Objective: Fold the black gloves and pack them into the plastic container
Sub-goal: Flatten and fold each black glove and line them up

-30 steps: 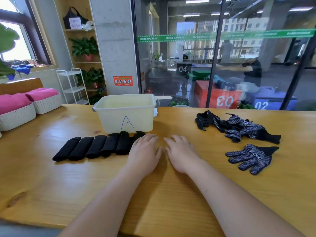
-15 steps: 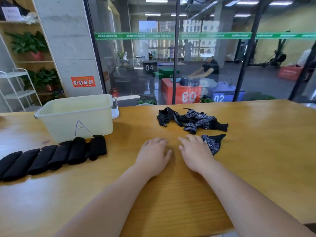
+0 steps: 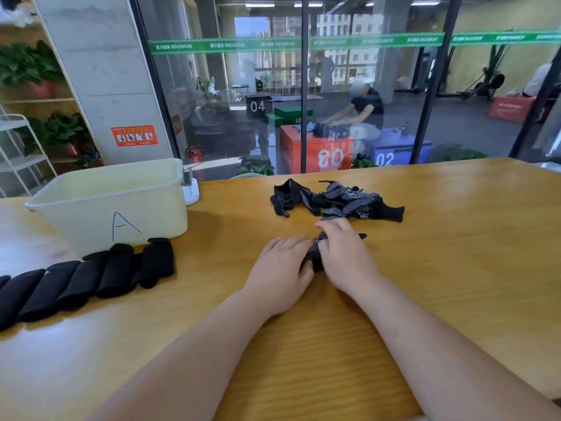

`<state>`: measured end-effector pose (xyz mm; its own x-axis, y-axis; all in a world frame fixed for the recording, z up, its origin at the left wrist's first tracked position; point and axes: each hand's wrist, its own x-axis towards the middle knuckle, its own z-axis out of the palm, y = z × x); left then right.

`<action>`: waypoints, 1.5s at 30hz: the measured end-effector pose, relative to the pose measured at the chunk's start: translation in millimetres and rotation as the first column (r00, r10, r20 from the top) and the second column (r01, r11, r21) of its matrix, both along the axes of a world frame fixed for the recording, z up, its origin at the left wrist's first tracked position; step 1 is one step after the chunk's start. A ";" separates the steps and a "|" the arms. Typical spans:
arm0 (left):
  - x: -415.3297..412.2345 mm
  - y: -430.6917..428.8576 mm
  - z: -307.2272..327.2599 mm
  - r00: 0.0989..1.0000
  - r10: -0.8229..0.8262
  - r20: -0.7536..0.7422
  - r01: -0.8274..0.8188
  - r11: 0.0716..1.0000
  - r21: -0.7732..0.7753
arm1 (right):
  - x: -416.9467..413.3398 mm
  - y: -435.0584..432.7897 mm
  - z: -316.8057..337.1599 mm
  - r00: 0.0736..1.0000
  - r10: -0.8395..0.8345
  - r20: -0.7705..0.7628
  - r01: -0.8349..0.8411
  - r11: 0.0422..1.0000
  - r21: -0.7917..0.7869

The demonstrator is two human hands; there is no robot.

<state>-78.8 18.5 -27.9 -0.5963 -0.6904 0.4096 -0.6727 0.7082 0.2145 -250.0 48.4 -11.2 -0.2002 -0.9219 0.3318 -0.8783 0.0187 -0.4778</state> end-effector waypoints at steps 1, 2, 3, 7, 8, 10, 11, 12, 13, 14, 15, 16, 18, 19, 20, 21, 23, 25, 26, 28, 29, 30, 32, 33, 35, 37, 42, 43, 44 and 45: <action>4.1 -2.5 -0.4 0.999 -0.011 0.040 0.011 1.000 0.003 | -3.2 -3.0 1.4 1.000 0.005 -0.004 -0.005 0.999 -0.033; 9.1 -5.7 -1.2 0.997 -0.007 0.075 0.007 1.000 -0.002 | -7.7 -5.2 1.9 0.999 -0.012 -0.032 0.010 0.999 -0.045; 14.9 -9.4 -1.6 0.995 0.007 0.099 -0.006 1.000 -0.009 | -13.0 -6.3 1.9 0.997 -0.038 -0.073 0.035 0.999 -0.033; 39.1 -30.6 -1.3 0.987 0.101 0.122 -0.100 0.995 -0.017 | -29.1 -8.0 -6.3 0.992 0.017 -0.124 -0.012 0.999 0.040; 43.6 -36.1 -1.9 0.986 0.128 0.105 -0.130 0.992 0.005 | -28.7 -7.6 -6.7 0.992 0.068 -0.109 -0.064 0.997 0.043; 50.1 -45.7 -5.1 0.983 0.173 0.064 -0.177 0.982 0.062 | -24.1 -8.0 -6.8 0.972 0.207 -0.107 -0.202 0.978 0.053; 51.9 -49.1 -7.0 0.981 0.189 0.043 -0.192 0.978 0.083 | -20.2 -9.2 -7.9 0.958 0.264 -0.108 -0.258 0.964 0.064; 53.0 -51.4 -8.4 0.980 0.199 0.021 -0.200 0.975 0.097 | -15.7 -11.4 -9.3 0.950 0.292 -0.114 -0.285 0.956 0.069; 53.6 -52.7 -8.6 0.979 0.202 0.000 -0.201 0.974 0.107 | -12.4 -14.6 -10.9 0.947 0.293 -0.131 -0.288 0.956 0.062; 53.9 -52.9 -8.0 0.980 0.200 -0.020 -0.196 0.974 0.112 | -10.0 -18.1 -11.8 0.947 0.279 -0.158 -0.275 0.960 0.049; 54.0 -52.5 -6.9 0.980 0.196 -0.037 -0.191 0.975 0.111 | -7.6 -20.4 -11.6 0.946 0.263 -0.190 -0.262 0.965 0.034; 54.1 -51.6 -5.7 0.980 0.191 -0.053 -0.185 0.977 0.108 | -5.6 -22.1 -10.2 0.942 0.251 -0.223 -0.253 0.967 0.021; 55.4 -49.9 -2.7 0.977 0.179 -0.113 -0.165 0.979 0.122 | -1.4 -23.7 -1.6 0.941 0.249 -0.231 -0.261 0.965 -0.023; 56.7 -49.2 -0.4 0.968 0.178 -0.177 -0.154 0.978 0.142 | 0.7 -24.2 5.9 0.950 0.258 -0.174 -0.270 0.961 -0.055; 58.7 -48.3 2.6 0.947 0.186 -0.260 -0.145 0.975 0.169 | 3.9 -24.7 16.1 0.959 0.271 -0.084 -0.279 0.956 -0.095; 60.9 -47.2 6.0 0.913 0.204 -0.352 -0.140 0.970 0.199 | 6.6 -26.5 27.0 0.958 0.285 0.011 -0.281 0.951 -0.131; 66.2 -44.4 13.2 0.820 0.253 -0.514 -0.144 0.959 0.242 | 12.1 -30.8 53.3 0.935 0.318 0.159 -0.299 0.945 -0.137; 72.1 -41.9 18.9 0.735 0.293 -0.612 -0.157 0.951 0.267 | 15.4 -34.8 81.4 0.890 0.360 0.278 -0.356 0.932 -0.069; 74.7 -41.5 20.7 0.702 0.307 -0.643 -0.161 0.947 0.277 | 16.9 -36.3 95.5 0.877 0.368 0.311 -0.378 0.925 -0.029; 78.6 -42.6 22.1 0.652 0.325 -0.685 -0.167 0.943 0.289 | 19.4 -43.5 121.0 0.898 0.347 0.272 -0.360 0.933 -0.001; 79.9 -43.5 22.1 0.635 0.331 -0.697 -0.172 0.941 0.290 | 21.2 -50.2 131.1 0.919 0.329 0.216 -0.334 0.942 -0.016; 80.9 -44.3 22.0 0.626 0.336 -0.704 -0.177 0.940 0.291 | 24.3 -57.3 139.5 0.937 0.310 0.162 -0.308 0.951 -0.039; 81.8 -44.4 22.1 0.624 0.341 -0.703 -0.176 0.938 0.298 | 32.2 -69.9 150.9 0.959 0.279 0.043 -0.270 0.952 -0.141; 82.1 -44.0 21.8 0.626 0.340 -0.702 -0.172 0.938 0.301 | 35.3 -74.5 154.0 0.962 0.274 -0.003 -0.267 0.935 -0.232; 82.4 -43.3 21.2 0.625 0.335 -0.705 -0.171 0.940 0.295 | 39.5 -74.7 155.7 0.953 0.292 -0.075 -0.295 0.847 -0.442; 82.2 -42.6 21.4 0.613 0.327 -0.719 -0.185 0.944 0.272 | 43.7 -65.1 148.9 0.929 0.290 -0.228 -0.369 0.746 -0.554; 81.2 -43.2 24.1 0.614 0.311 -0.725 -0.231 0.950 0.211 | 50.2 -51.3 62.6 0.798 0.462 -0.387 -0.560 0.805 -0.196; 81.7 -42.6 24.6 0.641 0.304 -0.705 -0.201 0.953 0.228 | 50.9 -48.0 43.1 0.814 0.484 -0.321 -0.544 0.830 -0.127; 81.9 -42.3 24.2 0.680 0.282 -0.677 -0.150 0.957 0.247 | 50.8 -45.1 26.5 0.834 0.494 -0.247 -0.529 0.842 -0.105; 81.5 -41.2 23.6 0.726 0.243 -0.643 -0.087 0.960 0.266 | 50.7 -42.3 14.6 0.855 0.488 -0.176 -0.510 0.853 -0.114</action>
<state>2.7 -22.7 -4.3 -0.0935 -0.8642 0.4944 -0.4033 0.4869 0.7748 -199.3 6.0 3.4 0.3306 -0.8214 0.4647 -0.8057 -0.5020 -0.3143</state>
